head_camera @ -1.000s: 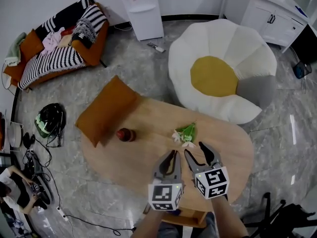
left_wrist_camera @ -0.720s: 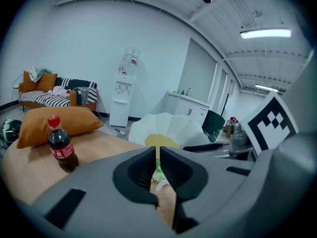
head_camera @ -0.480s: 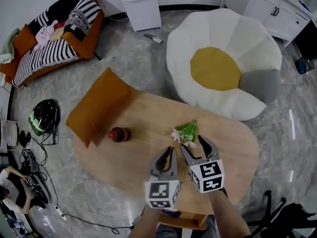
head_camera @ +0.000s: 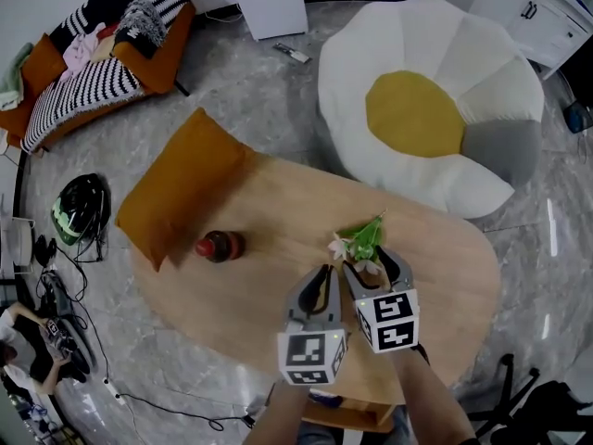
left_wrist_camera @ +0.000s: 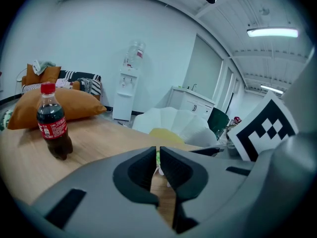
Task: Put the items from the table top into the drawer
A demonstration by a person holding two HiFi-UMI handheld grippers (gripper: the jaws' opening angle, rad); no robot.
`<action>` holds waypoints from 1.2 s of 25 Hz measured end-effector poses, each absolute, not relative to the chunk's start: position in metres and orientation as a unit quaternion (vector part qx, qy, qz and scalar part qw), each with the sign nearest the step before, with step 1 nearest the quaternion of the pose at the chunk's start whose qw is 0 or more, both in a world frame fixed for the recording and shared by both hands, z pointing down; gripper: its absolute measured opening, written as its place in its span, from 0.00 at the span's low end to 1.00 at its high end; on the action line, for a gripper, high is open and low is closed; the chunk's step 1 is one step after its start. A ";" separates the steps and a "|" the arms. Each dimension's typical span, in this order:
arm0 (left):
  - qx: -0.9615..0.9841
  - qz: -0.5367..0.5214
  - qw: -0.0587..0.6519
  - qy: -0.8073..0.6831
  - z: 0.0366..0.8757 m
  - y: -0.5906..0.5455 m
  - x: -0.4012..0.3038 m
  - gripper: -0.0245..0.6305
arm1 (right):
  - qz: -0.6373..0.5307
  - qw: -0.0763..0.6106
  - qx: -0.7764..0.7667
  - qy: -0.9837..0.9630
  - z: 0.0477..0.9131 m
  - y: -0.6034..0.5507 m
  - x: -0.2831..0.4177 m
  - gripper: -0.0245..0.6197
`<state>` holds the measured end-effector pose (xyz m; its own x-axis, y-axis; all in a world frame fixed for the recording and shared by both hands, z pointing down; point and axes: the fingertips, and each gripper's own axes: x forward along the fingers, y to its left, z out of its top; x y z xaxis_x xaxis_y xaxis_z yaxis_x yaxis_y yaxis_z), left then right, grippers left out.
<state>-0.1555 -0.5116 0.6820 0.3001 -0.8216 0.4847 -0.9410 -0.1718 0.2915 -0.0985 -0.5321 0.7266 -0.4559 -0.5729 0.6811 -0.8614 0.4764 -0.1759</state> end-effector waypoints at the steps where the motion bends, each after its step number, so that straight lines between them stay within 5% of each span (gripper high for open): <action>1: 0.758 0.110 0.277 -0.581 0.686 -0.512 -0.156 0.06 | 0.260 0.281 0.447 -0.809 0.730 -0.534 -0.097 0.46; 9: 0.758 0.108 0.276 -0.581 0.701 -0.517 -0.154 0.06 | 0.254 0.324 0.438 -0.799 0.760 -0.539 -0.095 0.45; 20: 0.747 0.121 0.291 -0.585 0.716 -0.502 -0.155 0.06 | 0.260 0.338 0.441 -0.790 0.770 -0.538 -0.087 0.19; 30: 0.743 0.104 0.294 -0.593 0.707 -0.496 -0.155 0.06 | 0.250 0.325 0.454 -0.792 0.759 -0.533 -0.082 0.12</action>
